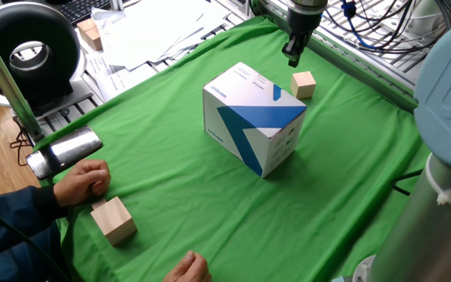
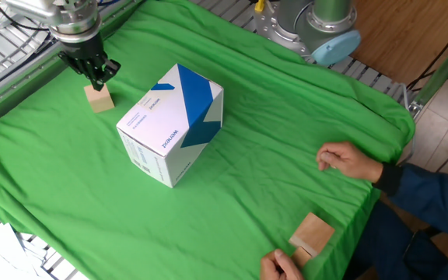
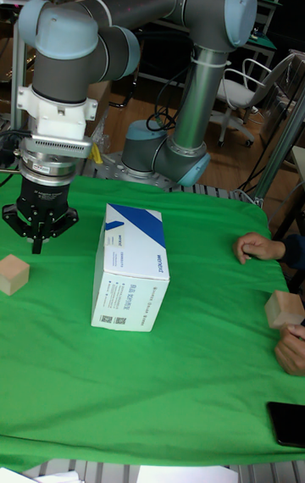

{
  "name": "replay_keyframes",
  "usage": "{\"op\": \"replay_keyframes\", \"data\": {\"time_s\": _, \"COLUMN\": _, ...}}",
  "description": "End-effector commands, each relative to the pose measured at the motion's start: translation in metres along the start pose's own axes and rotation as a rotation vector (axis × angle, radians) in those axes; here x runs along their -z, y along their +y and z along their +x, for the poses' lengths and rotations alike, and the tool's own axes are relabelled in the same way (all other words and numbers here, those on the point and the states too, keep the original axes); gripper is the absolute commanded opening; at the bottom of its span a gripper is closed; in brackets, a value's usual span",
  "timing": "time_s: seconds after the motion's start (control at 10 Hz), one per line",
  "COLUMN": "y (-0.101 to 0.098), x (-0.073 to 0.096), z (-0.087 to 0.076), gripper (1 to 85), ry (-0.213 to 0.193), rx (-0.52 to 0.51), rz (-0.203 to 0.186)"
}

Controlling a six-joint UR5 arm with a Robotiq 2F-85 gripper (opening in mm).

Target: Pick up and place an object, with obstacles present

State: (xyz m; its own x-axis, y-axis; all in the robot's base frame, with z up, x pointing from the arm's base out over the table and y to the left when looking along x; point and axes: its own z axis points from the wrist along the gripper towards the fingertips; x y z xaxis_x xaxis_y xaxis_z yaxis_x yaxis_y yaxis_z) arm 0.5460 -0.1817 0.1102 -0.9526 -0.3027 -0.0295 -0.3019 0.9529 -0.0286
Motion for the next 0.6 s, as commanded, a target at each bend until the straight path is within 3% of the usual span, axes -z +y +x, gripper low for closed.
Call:
{"op": "replay_keyframes", "data": {"time_s": 0.0, "y": 0.013, "x": 0.002, "z": -0.018, "gripper": 7.3, "ry": -0.071, "rx": 0.041, "rz": -0.051}}
{"op": "replay_keyframes", "data": {"time_s": 0.1, "y": -0.013, "x": -0.006, "z": -0.013, "gripper": 14.0, "ry": -0.046, "rx": 0.096, "rz": 0.002}}
{"op": "replay_keyframes", "data": {"time_s": 0.2, "y": -0.021, "x": -0.009, "z": -0.008, "gripper": 39.7, "ry": -0.023, "rx": 0.178, "rz": 0.01}}
{"op": "replay_keyframes", "data": {"time_s": 0.3, "y": -0.04, "x": -0.015, "z": -0.008, "gripper": 56.0, "ry": -0.015, "rx": 0.287, "rz": 0.052}}
{"op": "replay_keyframes", "data": {"time_s": 0.4, "y": -0.046, "x": -0.02, "z": -0.011, "gripper": 60.0, "ry": -0.022, "rx": 0.382, "rz": 0.048}}
{"op": "replay_keyframes", "data": {"time_s": 0.5, "y": -0.047, "x": -0.027, "z": -0.009, "gripper": 80.0, "ry": -0.012, "rx": 0.489, "rz": 0.024}}
